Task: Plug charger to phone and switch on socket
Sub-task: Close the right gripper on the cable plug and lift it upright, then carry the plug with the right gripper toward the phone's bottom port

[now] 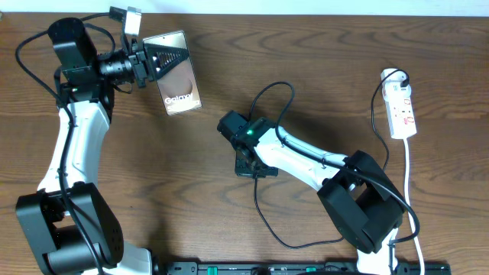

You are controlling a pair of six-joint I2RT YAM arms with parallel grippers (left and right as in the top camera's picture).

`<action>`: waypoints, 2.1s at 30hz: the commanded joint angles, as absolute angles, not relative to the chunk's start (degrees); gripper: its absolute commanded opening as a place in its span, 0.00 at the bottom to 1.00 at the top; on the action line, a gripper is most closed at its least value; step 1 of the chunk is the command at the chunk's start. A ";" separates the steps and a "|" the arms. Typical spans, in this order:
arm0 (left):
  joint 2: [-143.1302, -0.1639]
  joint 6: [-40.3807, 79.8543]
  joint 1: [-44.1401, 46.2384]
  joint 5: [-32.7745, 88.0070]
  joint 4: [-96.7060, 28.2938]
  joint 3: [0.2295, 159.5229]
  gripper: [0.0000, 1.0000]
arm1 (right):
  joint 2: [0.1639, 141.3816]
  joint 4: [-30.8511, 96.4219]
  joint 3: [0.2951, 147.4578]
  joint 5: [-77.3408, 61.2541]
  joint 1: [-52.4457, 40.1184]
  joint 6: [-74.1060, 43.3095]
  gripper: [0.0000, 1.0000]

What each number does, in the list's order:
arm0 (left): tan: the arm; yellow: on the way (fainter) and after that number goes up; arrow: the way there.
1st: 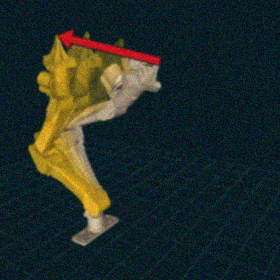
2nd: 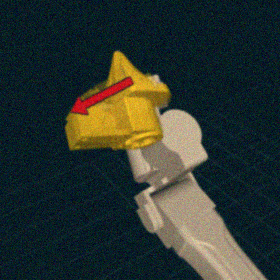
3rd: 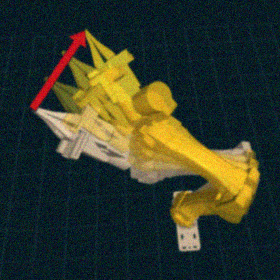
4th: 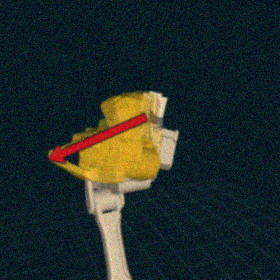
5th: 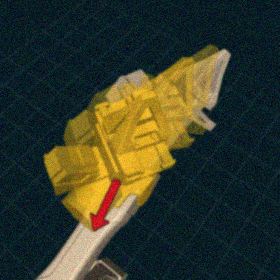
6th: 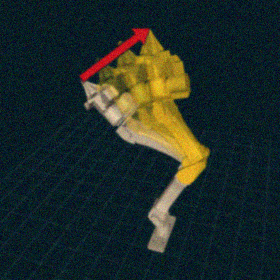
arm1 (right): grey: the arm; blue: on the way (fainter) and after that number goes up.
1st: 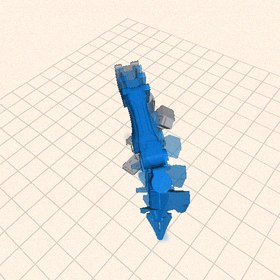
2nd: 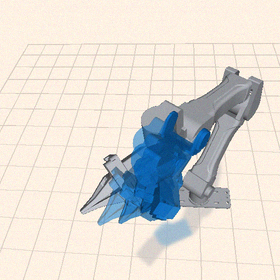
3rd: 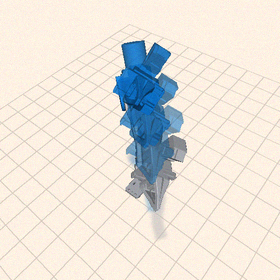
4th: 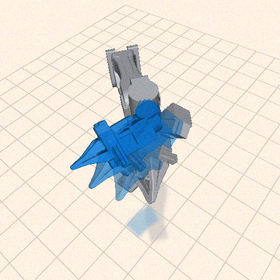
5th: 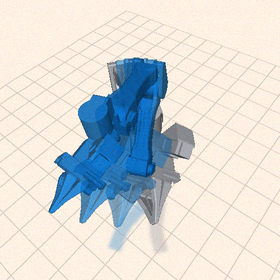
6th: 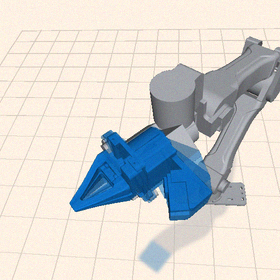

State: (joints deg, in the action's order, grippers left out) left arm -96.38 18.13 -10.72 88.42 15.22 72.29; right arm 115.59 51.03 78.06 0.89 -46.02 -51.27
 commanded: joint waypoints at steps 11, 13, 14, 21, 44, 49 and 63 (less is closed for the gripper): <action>-95.48 17.80 -10.98 90.00 15.55 72.86 0.08 | 117.36 51.00 79.18 -0.03 -45.04 -51.81 0.16; -95.48 17.80 -10.98 89.97 15.55 72.86 0.07 | 117.36 51.03 79.18 -0.03 -45.04 -51.81 0.15; -95.48 17.80 -10.98 90.00 15.55 72.86 0.08 | 117.36 51.03 79.18 -0.03 -45.04 -51.81 0.12; -95.48 17.80 -10.98 90.00 15.53 72.86 0.07 | 117.32 49.87 79.18 -2.50 -43.88 -49.34 0.01; -95.48 25.52 -10.98 83.15 17.61 72.86 0.07 | 116.68 17.15 79.29 -77.80 -32.01 -0.54 0.01; -95.48 38.65 -10.98 79.00 27.35 72.86 0.07 | 116.68 2.04 79.29 -77.78 -32.01 -16.51 0.01; -95.48 61.17 -16.25 69.56 33.56 72.86 0.07 | 116.68 -30.09 79.29 -76.73 -30.79 -41.78 0.01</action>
State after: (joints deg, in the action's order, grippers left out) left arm -96.36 54.59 -14.79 71.59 32.91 72.18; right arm 116.75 -26.11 78.61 -76.55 -31.79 -33.93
